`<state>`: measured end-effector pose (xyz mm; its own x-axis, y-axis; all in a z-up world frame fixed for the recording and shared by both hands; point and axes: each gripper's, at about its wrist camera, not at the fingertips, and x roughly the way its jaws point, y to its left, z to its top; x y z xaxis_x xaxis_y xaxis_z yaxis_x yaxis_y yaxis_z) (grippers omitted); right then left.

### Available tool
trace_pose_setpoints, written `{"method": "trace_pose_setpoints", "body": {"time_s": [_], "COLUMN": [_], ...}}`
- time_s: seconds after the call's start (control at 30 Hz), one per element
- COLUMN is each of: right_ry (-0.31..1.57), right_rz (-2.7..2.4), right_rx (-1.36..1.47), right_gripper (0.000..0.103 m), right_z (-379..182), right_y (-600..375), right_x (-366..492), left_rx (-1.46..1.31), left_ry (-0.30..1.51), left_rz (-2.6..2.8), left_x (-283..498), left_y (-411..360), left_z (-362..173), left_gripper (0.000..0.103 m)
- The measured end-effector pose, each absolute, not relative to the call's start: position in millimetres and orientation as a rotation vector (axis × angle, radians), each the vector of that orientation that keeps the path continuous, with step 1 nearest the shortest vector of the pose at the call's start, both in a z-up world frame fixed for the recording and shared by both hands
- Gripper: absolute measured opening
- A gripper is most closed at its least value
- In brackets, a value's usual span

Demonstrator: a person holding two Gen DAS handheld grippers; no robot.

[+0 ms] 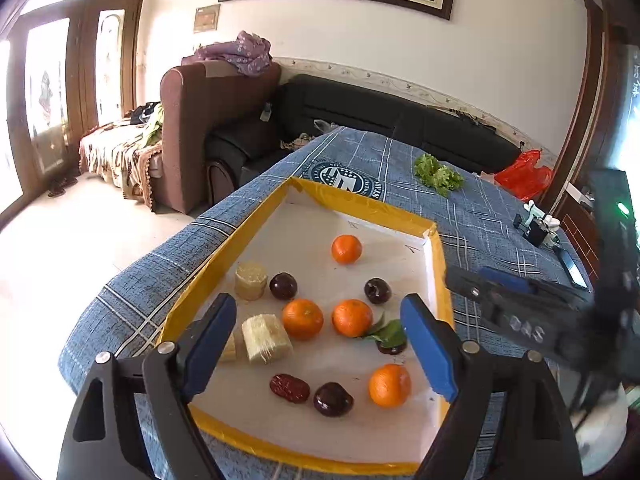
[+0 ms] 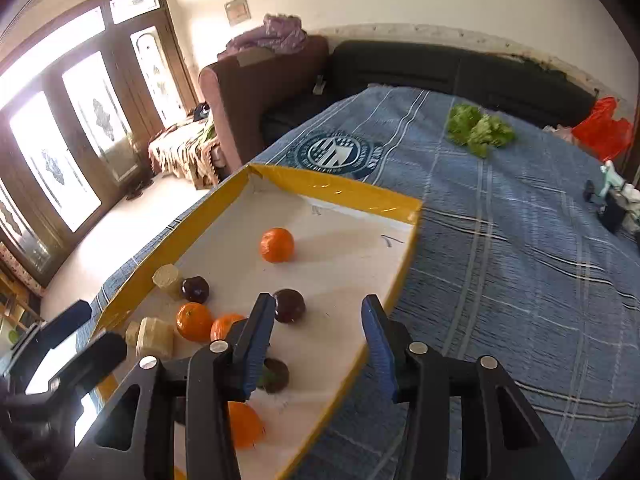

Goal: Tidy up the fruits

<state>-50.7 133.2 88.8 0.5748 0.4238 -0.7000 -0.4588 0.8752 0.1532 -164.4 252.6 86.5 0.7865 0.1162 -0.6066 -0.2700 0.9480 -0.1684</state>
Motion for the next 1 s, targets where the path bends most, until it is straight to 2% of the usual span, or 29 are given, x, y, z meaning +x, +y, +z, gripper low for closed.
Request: {"method": "trace_pose_setpoints", "body": {"time_s": [0.33, 0.53, 1.0], "right_ry": [0.684, 0.655, 0.658], "right_rz": [0.436, 0.406, 0.398], "right_rx": [-0.054, -0.024, 0.052], "right_gripper": [0.065, 0.068, 0.072], "right_z": [96.6, 95.9, 88.6], "right_y": [72.2, 46.4, 19.0], "right_x": [-117.1, -139.4, -150.9], "left_rx": [-0.158, -0.069, -0.022], "left_ry": [0.631, 0.593, 0.59], "left_rz": [0.273, 0.301, 0.293], "left_x": [-180.1, -191.2, -196.0], "left_y": [204.4, 171.7, 148.0], "left_z": [101.3, 111.6, 112.2], "left_gripper": [0.09, 0.095, 0.097]}}
